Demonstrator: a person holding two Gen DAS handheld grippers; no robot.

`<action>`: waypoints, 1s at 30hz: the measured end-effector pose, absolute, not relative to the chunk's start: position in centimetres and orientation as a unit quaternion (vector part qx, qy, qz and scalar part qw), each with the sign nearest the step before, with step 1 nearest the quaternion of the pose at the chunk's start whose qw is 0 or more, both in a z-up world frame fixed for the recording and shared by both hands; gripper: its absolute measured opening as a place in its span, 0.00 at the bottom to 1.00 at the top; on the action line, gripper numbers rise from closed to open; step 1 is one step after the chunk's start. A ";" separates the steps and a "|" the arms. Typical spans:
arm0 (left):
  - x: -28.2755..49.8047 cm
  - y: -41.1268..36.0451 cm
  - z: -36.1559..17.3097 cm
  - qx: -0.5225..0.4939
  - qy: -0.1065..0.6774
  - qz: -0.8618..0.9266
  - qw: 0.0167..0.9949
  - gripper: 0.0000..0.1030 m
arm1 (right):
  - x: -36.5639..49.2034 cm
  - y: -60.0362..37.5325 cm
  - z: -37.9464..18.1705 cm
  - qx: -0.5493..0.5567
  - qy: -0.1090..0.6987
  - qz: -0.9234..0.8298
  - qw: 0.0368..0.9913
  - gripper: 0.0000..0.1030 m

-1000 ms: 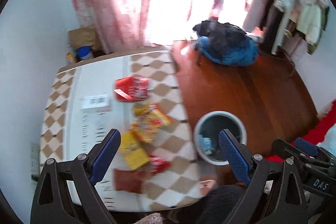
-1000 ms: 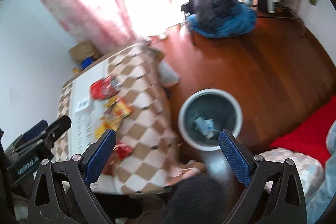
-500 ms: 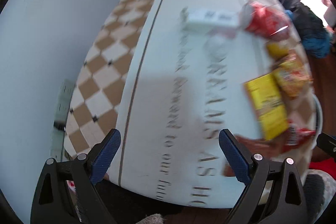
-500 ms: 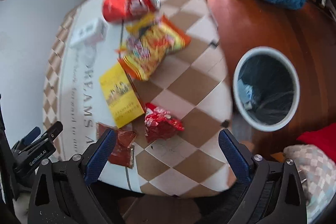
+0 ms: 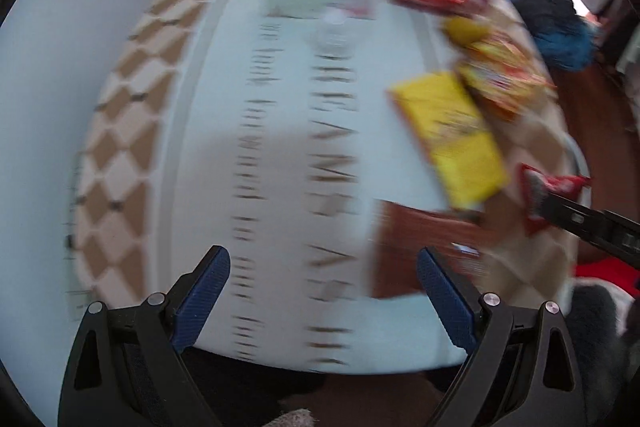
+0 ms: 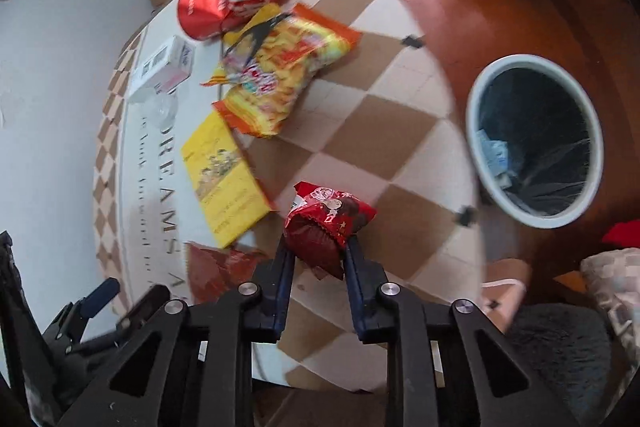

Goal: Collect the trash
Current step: 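Grasp the brown wrapper with left gripper while right grasps red chip bag, then carry both wrappers over the white bin and release them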

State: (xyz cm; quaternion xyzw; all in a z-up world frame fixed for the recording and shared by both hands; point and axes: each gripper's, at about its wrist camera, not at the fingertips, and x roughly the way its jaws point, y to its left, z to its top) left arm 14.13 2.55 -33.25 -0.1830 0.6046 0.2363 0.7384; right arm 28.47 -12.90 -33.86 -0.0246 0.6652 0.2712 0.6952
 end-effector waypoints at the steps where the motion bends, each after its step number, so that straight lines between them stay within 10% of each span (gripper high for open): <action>1: 14.8 1.8 -33.6 -0.187 0.609 0.221 0.739 0.93 | 28.4 -13.5 -33.6 -0.026 0.662 0.267 0.700 0.25; 9: 17.0 -1.5 -37.1 -0.179 0.637 0.182 0.727 0.90 | 28.6 -17.4 -33.8 -0.014 0.668 0.245 0.703 0.25; 17: 15.9 -1.7 -36.1 -0.159 0.617 0.197 0.745 0.40 | 27.8 -17.2 -34.1 -0.032 0.658 0.251 0.710 0.23; 30: 12.6 0.5 -29.6 -0.153 0.567 0.237 0.774 0.38 | 25.4 -16.3 -29.7 -0.024 0.622 0.296 0.724 0.23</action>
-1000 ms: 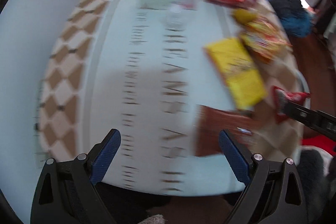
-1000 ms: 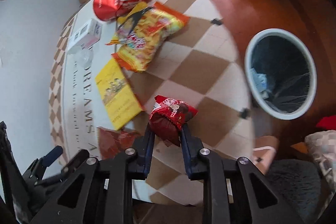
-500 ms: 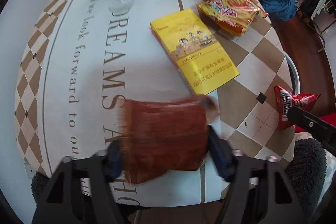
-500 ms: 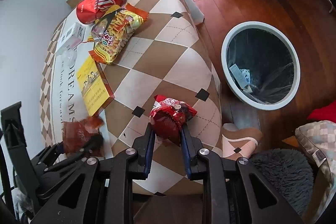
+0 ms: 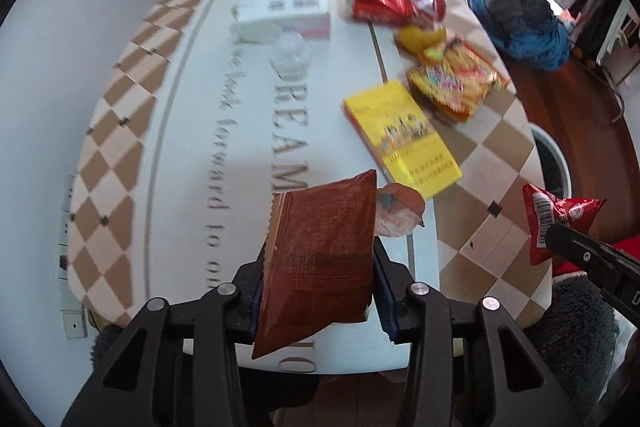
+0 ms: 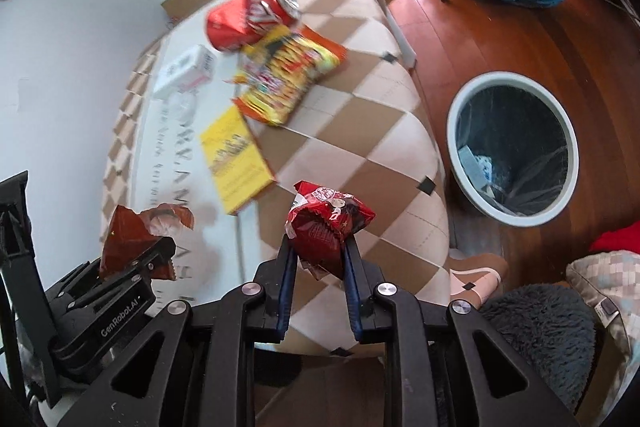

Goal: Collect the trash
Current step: 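Carry both wrappers over the white bin and release them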

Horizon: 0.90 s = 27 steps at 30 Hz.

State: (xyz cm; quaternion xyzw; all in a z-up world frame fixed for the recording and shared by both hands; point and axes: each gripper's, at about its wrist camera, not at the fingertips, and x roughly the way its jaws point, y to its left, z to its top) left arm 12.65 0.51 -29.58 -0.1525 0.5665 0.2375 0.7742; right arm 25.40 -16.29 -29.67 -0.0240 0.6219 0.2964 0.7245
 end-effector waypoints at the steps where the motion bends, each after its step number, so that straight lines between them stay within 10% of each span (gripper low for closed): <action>1: 13.0 0.2 -29.2 -0.152 0.561 0.240 0.777 0.38 | 25.3 -16.2 -29.0 -0.021 0.617 0.301 0.727 0.23; 16: 20.5 -4.3 -19.5 -0.123 0.478 0.178 0.851 0.38 | 30.5 -21.4 -18.3 0.050 0.531 0.303 0.790 0.22; 27: 35.3 -15.4 -24.1 -0.102 0.514 0.066 0.849 0.38 | 41.0 -33.5 -27.0 0.067 0.580 0.175 0.792 0.22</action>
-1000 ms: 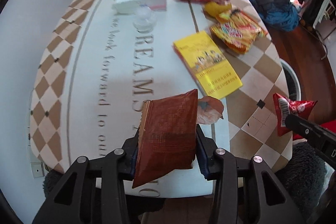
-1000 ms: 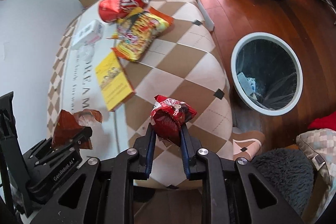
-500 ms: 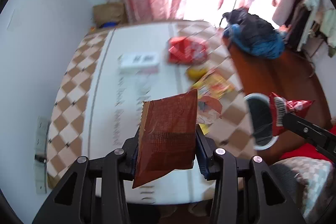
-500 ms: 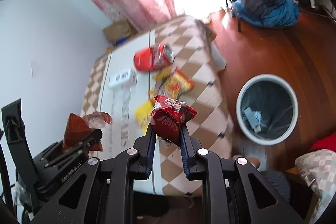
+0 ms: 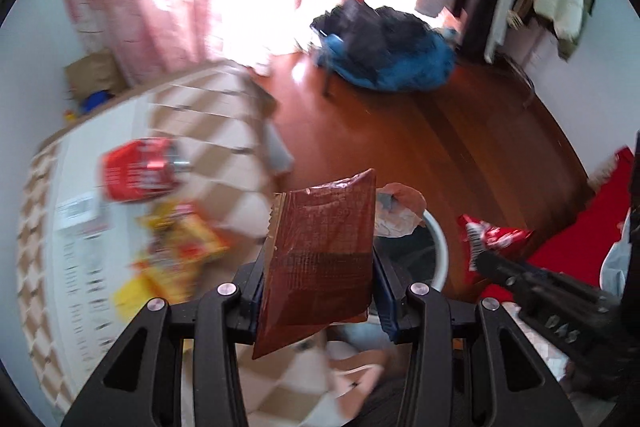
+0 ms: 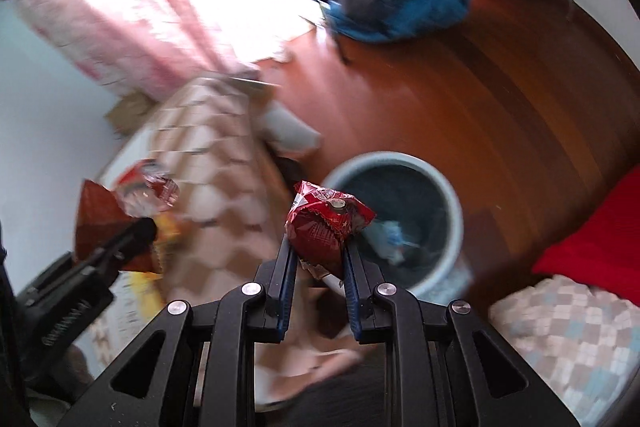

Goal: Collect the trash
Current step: 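Carry both wrappers over the white bin and release them, then move both grippers back toward the table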

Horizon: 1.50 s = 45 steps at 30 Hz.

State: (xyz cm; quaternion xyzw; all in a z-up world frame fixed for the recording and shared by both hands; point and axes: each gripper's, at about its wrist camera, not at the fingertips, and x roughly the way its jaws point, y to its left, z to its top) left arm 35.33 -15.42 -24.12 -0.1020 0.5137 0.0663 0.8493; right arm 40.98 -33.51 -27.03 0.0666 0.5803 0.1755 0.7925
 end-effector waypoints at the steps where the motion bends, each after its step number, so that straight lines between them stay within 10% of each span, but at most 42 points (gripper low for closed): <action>1: 36.6 -16.3 -25.2 -0.103 0.524 0.055 0.843 0.38 | 41.9 -34.5 -28.5 0.068 0.590 0.166 0.787 0.22; 11: 46.9 -20.8 -38.3 -0.149 0.664 -0.031 0.732 0.42 | 48.2 -40.1 -41.3 0.101 0.674 0.131 0.720 0.23; 14: 48.1 -20.5 -40.3 -0.161 0.679 -0.023 0.716 0.69 | 49.1 -40.3 -44.0 0.101 0.689 0.129 0.706 0.24; 18: 48.3 -20.2 -41.1 -0.164 0.685 -0.006 0.710 0.73 | 49.7 -40.6 -46.1 0.111 0.698 0.116 0.698 0.56; 22: 47.3 -20.0 -40.7 -0.141 0.683 0.017 0.716 0.98 | 49.3 -41.0 -46.4 0.114 0.699 0.106 0.698 0.70; 28: 45.1 -19.2 -39.3 -0.083 0.670 0.057 0.736 0.98 | 47.8 -40.4 -44.9 0.061 0.698 0.087 0.709 0.98; 45: 40.7 -20.0 -33.6 -0.054 0.631 0.079 0.770 0.98 | 44.1 -40.3 -36.4 0.000 0.653 0.069 0.754 0.99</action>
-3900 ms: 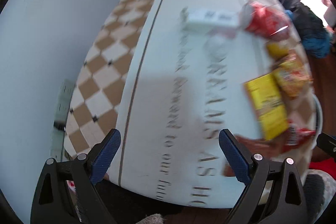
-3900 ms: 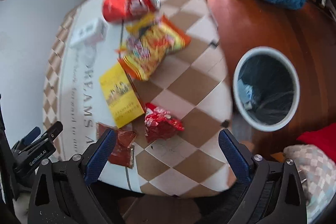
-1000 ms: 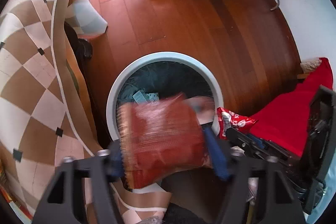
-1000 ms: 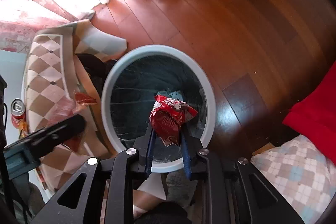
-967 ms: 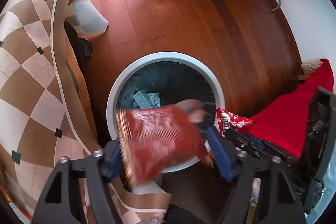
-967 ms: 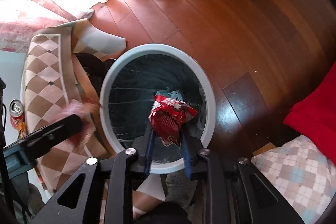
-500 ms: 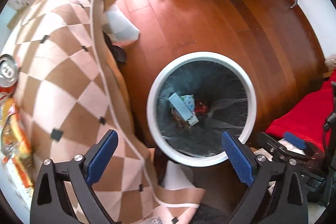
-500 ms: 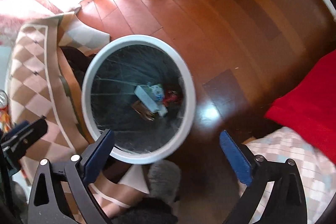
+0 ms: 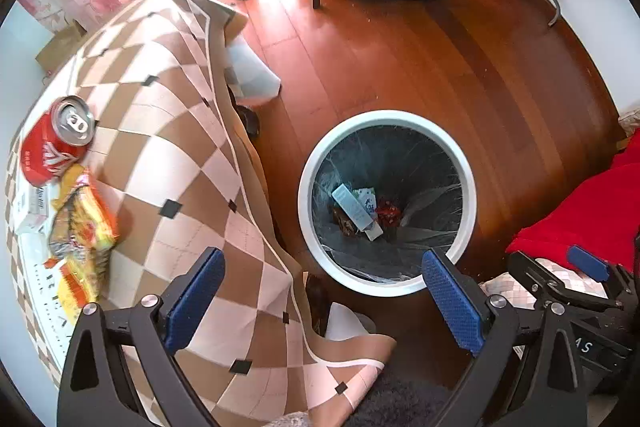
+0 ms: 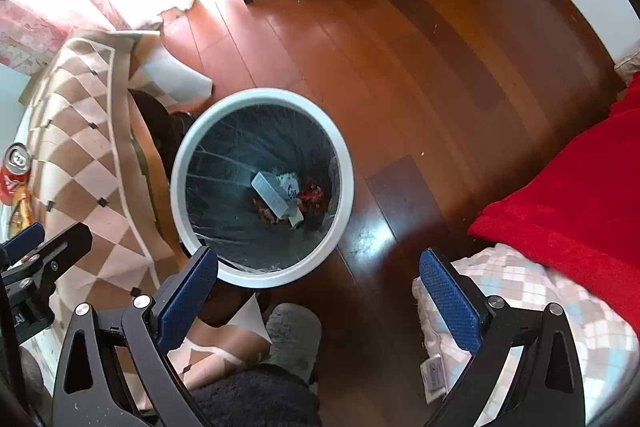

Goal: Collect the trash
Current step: 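Move both grippers back toward the table, then grasp the yellow HAOMAO pack with left gripper while right grasps chip bag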

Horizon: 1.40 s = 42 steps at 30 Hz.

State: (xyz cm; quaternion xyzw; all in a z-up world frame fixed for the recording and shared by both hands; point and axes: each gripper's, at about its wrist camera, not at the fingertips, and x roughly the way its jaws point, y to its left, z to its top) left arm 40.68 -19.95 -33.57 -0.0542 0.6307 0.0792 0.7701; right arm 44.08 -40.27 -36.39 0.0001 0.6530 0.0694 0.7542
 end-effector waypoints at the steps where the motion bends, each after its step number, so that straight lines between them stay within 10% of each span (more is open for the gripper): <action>1: 40.5 -20.0 -33.0 -0.055 0.627 0.079 0.773 0.98 | 43.9 -40.3 -35.6 0.001 0.648 0.072 0.758 0.99; 21: 29.7 -11.5 -19.3 -0.114 0.518 0.153 0.834 0.98 | 37.0 -34.1 -19.4 0.041 0.554 0.171 0.814 0.99; 35: 18.5 8.7 -34.1 -0.188 0.584 0.361 0.703 0.98 | 36.2 -12.0 -31.6 0.056 0.666 0.253 0.700 0.99; 42: 17.3 11.1 -37.1 -0.209 0.598 0.367 0.682 0.98 | 36.8 -7.6 -36.3 0.079 0.679 0.226 0.694 0.71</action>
